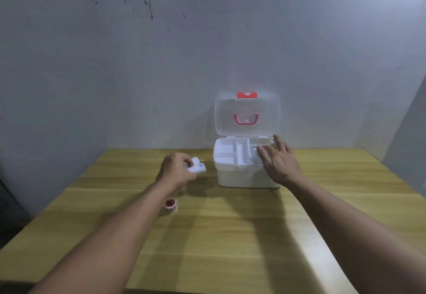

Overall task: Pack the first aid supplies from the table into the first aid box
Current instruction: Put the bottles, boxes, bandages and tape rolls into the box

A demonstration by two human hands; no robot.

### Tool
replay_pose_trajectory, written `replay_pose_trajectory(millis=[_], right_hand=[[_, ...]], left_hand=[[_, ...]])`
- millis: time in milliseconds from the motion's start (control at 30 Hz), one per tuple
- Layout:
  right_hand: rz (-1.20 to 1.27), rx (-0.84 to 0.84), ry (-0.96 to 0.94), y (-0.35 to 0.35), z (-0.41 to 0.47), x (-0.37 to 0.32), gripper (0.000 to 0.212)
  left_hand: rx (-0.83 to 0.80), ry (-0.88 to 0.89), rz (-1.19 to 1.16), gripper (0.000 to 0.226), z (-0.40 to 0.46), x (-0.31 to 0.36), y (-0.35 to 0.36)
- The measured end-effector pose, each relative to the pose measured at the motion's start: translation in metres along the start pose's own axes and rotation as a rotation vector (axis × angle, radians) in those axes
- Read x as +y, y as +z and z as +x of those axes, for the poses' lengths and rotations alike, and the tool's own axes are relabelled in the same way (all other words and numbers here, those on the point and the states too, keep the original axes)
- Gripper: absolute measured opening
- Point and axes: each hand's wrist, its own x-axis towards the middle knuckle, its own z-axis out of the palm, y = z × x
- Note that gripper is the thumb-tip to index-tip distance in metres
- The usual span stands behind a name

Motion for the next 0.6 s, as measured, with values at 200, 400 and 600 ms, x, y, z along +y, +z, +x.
replay_pose_trajectory(millis=[200, 400, 600], right_hand=[[0.06, 0.032, 0.023, 0.012, 0.008, 0.009, 0.07], [0.043, 0.066, 0.011, 0.021, 0.016, 0.016, 0.084], [0.023, 0.079, 0.033, 0.033, 0.028, 0.025, 0.106]], left_hand=[[-0.034, 0.145, -0.047, 0.024, 0.033, 0.04, -0.012], [-0.133, 0.216, 0.002, 0.024, 0.064, 0.081, 0.014], [-0.226, 0.211, 0.115, 0.03, 0.084, 0.099, 0.032]])
